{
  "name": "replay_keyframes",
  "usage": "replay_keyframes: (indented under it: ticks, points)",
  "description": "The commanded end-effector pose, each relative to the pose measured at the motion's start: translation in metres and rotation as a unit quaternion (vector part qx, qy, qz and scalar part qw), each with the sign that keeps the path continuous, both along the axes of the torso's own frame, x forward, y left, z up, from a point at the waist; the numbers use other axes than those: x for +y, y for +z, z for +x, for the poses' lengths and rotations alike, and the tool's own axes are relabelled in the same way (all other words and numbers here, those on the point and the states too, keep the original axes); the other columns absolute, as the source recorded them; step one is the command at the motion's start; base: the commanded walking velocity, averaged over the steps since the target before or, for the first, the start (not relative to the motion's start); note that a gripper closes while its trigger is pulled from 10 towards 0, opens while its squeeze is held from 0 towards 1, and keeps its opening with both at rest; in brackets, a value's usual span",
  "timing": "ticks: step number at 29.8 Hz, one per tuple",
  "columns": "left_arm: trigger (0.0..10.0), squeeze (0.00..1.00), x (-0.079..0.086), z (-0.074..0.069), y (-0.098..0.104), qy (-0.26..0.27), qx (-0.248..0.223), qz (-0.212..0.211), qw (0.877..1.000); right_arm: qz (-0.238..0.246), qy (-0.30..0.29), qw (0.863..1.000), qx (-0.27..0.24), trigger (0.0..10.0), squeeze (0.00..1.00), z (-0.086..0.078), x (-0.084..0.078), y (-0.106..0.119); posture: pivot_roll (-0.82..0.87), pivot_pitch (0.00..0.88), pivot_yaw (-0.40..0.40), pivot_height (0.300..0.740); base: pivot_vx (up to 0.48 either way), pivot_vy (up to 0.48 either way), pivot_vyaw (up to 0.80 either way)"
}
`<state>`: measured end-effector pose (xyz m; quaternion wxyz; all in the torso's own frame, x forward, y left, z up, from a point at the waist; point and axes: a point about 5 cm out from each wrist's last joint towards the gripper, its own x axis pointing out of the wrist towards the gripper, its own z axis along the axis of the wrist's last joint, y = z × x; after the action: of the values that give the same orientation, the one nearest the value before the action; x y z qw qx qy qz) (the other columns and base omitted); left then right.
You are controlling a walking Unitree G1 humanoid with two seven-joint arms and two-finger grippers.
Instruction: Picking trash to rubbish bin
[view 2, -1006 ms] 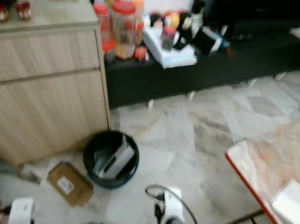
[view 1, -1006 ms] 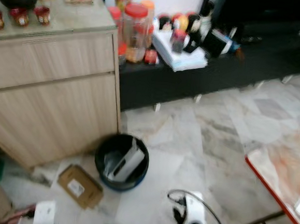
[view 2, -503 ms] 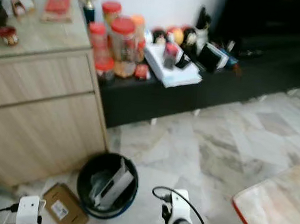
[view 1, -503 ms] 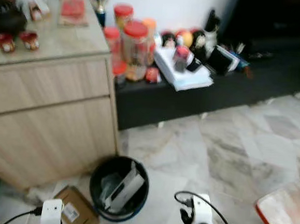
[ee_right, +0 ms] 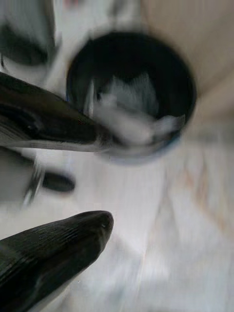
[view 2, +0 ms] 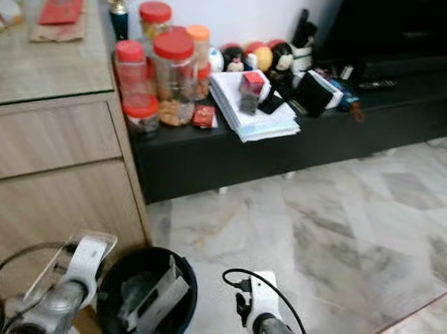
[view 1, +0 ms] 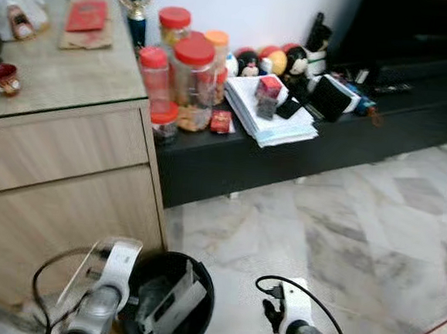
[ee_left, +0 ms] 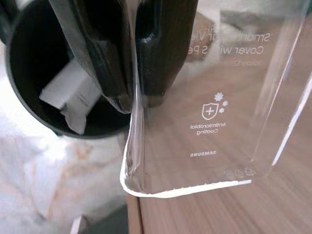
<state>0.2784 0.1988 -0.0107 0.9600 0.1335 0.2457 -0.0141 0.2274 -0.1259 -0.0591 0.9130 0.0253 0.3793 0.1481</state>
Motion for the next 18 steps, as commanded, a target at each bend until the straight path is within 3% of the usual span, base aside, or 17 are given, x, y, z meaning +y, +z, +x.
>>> replay_keyframes:
  ticks: [1, 6, 10, 15, 16, 17, 18]
  points:
    - [10.0, 0.00, -0.007, 0.000, -0.001, -0.011, 0.006, -0.015, 1.000, 0.008, 0.012, 1.000, -0.003, 10.0, 0.00, 0.002, -0.001, 0.002, 0.11, 0.151, -0.039, 0.740, 0.000, 0.000, 0.00]
    - [10.0, 0.00, -0.035, 0.021, 0.015, -0.066, -0.015, -0.093, 0.993, 0.050, 0.062, 0.997, -0.022, 10.0, 0.00, 0.015, 0.011, 0.013, 0.10, 0.151, -0.043, 0.740, 0.000, 0.000, 0.00]
    - [10.0, 0.00, -0.046, 0.024, 0.018, -0.084, -0.016, -0.121, 0.989, 0.058, 0.071, 0.995, -0.026, 10.0, 0.00, 0.017, 0.013, 0.015, 0.10, 0.151, -0.043, 0.740, 0.000, 0.000, 0.00]
    - [10.0, 0.00, -0.047, 0.020, 0.013, -0.088, -0.007, -0.124, 0.988, 0.064, 0.074, 0.995, -0.024, 10.0, 0.00, 0.015, 0.015, 0.014, 0.10, 0.156, -0.045, 0.740, 0.000, 0.000, 0.00]
    - [10.0, 0.84, -0.047, 0.018, 0.012, -0.090, -0.005, -0.132, 0.987, 0.065, 0.075, 0.995, -0.021, 10.0, 0.00, 0.013, 0.015, 0.013, 0.10, 0.157, -0.046, 0.740, 0.000, 0.000, 0.00]
    - [10.0, 0.84, -0.047, 0.017, 0.011, -0.092, -0.004, -0.136, 0.986, 0.064, 0.075, 0.995, -0.020, 10.0, 0.00, 0.012, 0.015, 0.013, 0.10, 0.157, -0.046, 0.740, 0.000, 0.000, 0.00]
    - [10.0, 1.00, -0.047, 0.016, 0.011, -0.093, -0.004, -0.140, 0.986, 0.064, 0.075, 0.995, -0.019, 10.0, 0.00, 0.012, 0.015, 0.012, 0.10, 0.157, -0.046, 0.740, 0.000, 0.000, 0.00]
